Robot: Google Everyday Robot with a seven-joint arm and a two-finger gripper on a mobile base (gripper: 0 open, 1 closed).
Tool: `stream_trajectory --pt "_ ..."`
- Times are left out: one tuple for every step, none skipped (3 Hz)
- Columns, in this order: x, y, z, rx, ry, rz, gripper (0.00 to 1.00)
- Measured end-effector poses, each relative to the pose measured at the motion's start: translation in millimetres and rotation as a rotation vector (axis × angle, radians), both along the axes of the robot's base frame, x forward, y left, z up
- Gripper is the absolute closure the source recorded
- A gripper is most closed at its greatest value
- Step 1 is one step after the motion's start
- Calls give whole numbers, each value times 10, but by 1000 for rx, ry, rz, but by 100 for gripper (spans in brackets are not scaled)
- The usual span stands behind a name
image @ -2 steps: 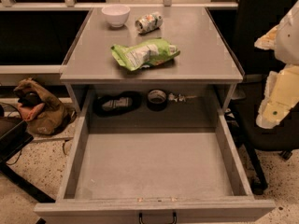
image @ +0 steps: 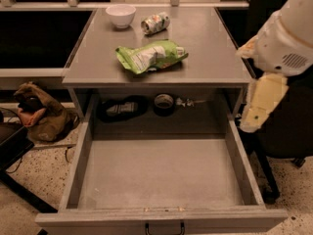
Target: Place green rice chip bag into top drawer
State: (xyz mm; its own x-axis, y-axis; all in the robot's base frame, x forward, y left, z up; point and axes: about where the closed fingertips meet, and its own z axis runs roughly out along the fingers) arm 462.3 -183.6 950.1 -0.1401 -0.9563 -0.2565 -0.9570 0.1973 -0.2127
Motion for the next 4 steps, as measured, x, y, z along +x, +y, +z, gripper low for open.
stream_trajectory --pt "378 591 -396 55 43 136 0" --pt "679 1147 -774 130 101 251 0" --pt "681 1150 -775 130 101 252 0" --pt "962 1326 -764 136 36 298 0"
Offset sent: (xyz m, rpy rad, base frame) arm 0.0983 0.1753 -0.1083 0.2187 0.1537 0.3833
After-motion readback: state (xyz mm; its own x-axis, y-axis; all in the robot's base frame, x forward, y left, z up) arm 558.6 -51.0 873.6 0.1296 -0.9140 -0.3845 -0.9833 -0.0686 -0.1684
